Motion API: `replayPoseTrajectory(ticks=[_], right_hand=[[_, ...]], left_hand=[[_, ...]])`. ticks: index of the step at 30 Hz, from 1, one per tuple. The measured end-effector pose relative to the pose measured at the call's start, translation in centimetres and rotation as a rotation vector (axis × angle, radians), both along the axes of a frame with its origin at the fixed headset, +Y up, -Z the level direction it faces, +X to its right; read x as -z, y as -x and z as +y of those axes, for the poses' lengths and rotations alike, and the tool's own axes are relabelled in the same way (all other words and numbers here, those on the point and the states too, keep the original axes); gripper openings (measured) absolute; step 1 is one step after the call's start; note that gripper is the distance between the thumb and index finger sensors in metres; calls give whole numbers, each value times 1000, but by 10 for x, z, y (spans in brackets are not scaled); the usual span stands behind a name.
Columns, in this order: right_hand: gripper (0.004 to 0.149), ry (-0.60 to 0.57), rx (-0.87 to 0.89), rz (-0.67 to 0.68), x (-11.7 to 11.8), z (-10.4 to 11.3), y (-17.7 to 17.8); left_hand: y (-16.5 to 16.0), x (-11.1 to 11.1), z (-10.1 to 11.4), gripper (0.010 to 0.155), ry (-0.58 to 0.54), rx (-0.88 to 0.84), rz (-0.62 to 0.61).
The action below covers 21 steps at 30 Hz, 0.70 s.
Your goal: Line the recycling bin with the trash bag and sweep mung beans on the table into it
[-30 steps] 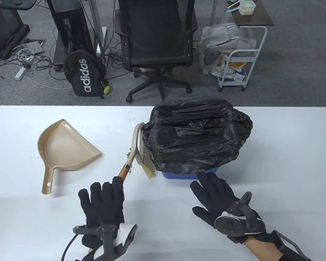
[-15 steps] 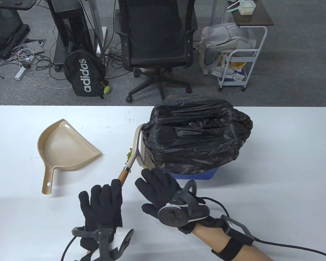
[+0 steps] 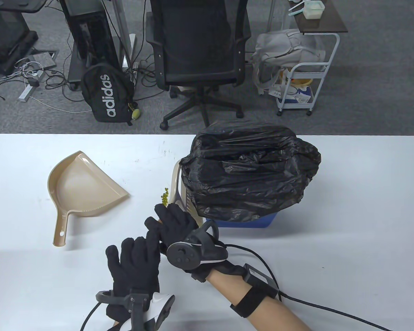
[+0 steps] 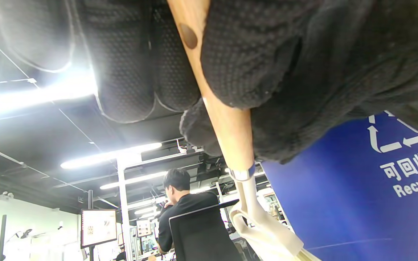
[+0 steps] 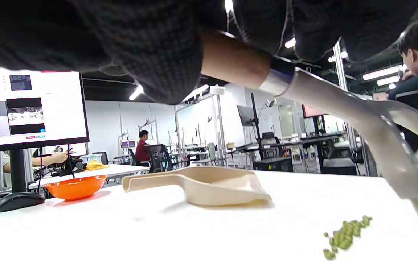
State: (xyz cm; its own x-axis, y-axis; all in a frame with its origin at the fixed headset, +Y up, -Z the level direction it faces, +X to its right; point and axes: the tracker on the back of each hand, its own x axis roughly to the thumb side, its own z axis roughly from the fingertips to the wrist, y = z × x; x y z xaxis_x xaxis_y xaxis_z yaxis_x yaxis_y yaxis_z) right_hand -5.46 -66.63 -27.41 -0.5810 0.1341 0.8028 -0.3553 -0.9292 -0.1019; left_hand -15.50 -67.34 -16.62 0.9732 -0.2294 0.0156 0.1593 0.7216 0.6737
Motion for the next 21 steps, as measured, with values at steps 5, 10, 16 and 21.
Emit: replayPoseTrajectory(ticks=[5, 10, 16, 21], right_hand=[[60, -96, 32, -21, 1, -2, 2], [54, -184, 55, -27, 1, -5, 3], [53, -217, 95, -34, 1, -5, 2], [53, -253, 121, -60, 2, 2, -2]], left_hand=[[2, 1, 1, 65, 11, -11, -17], [5, 0, 3, 71, 27, -33, -32], [21, -4, 10, 79, 25, -152, -138], [32, -8, 15, 81, -6, -232, -166]])
